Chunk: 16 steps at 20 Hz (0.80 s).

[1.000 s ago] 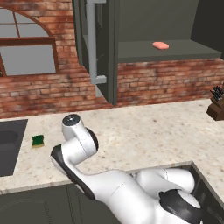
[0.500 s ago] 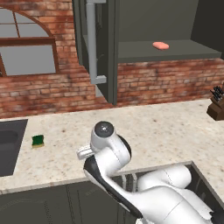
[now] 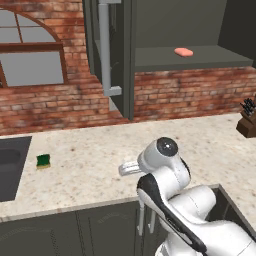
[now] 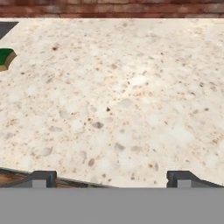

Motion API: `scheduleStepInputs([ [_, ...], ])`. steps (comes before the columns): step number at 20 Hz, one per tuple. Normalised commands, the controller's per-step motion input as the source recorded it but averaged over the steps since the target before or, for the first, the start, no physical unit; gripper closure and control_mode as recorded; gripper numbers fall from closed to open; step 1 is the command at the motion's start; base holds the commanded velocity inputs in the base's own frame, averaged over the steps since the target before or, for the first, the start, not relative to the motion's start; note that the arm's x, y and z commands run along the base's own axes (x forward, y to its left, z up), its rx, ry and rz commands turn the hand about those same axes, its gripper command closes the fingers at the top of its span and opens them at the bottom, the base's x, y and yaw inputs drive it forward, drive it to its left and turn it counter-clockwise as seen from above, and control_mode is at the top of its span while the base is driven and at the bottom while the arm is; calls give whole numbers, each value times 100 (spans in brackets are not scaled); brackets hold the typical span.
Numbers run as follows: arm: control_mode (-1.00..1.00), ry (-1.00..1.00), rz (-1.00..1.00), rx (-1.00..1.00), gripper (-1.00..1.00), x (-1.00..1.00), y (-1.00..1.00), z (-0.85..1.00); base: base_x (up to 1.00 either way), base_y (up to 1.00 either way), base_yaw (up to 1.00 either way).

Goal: Locate and retrieve the sponge and bar soap from the cabinet. Place them next to the sink.

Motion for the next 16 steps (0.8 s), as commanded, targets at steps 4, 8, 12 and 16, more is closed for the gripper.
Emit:
scheduleStepInputs([
  [4,-100,-3,-6,16,-100,0,-84,20,0,0,0],
  [8,-100,-2,-8,3,-100,0,-67,42,0,0,0],
  [12,-100,-4,-10,-6,-100,-1,-56,34,0,0,0],
  [16,-100,-12,-6,-5,-100,-4,-59,48,0,0,0],
])
